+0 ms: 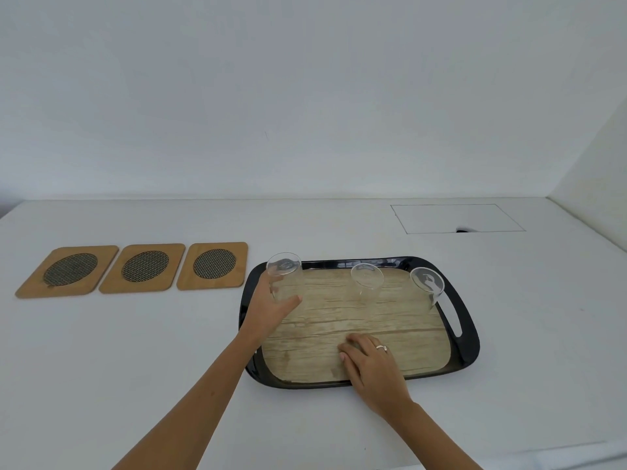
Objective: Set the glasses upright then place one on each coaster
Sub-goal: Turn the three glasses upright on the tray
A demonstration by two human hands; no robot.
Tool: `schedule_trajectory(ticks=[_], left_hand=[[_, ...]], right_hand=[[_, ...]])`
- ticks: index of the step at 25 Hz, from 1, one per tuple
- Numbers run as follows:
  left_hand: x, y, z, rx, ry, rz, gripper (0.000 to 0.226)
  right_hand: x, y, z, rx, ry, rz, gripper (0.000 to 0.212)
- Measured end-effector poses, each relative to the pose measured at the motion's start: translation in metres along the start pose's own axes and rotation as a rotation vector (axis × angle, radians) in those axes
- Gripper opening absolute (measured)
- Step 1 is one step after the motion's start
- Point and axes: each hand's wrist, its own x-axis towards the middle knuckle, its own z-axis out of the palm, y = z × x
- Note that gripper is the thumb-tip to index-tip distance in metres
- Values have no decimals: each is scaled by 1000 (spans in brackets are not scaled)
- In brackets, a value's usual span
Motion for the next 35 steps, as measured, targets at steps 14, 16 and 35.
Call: schedule_trajectory(ticks=[14,16,35], left_hand=[[-11,-7,4,7,-29,-27,62],[-11,-5,0,11,-81,-39,74],[-33,-89,-85,1029,117,-146,57]], right_hand=[[1,-3,-3,11,-7,12,15],[2,-4,-5,26,-25,-3,15],[79,106,-108,186,35,491,42]])
